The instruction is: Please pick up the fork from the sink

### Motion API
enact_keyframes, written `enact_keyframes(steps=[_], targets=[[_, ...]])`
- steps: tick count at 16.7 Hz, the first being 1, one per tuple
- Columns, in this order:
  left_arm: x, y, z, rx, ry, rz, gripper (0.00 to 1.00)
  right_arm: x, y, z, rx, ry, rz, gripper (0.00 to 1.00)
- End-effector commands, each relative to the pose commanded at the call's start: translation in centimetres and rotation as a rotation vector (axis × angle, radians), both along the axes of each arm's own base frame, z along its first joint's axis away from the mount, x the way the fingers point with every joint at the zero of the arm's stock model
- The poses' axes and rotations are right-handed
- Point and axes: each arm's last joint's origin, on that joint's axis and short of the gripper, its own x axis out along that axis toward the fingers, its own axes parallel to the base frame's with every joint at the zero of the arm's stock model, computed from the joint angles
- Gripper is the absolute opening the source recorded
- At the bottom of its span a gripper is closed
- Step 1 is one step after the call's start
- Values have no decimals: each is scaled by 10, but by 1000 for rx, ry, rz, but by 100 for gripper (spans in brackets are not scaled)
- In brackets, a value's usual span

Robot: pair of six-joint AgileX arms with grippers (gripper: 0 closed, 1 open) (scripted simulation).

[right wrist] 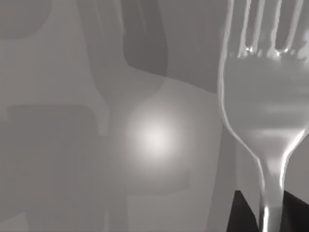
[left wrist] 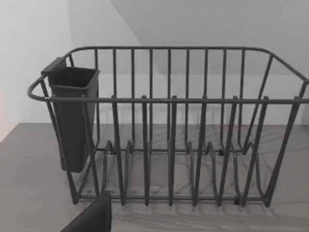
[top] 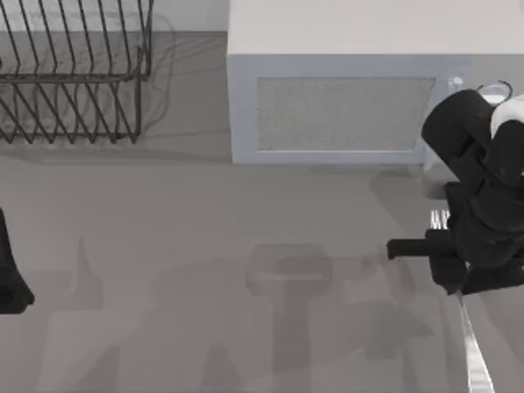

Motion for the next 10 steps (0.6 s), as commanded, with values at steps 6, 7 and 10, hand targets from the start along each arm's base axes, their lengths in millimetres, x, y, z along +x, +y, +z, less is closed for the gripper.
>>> enact_keyframes(steps=[6, 7, 10], targets=[[0, 0, 0, 0, 0, 0, 100, 0, 0, -1, 0, 1, 0, 15], [0, 0, 0, 0, 0, 0, 100, 0, 0, -1, 0, 1, 0, 23], [0, 0, 0, 0, 0, 0, 100, 0, 0, -1, 0, 1, 0, 45]])
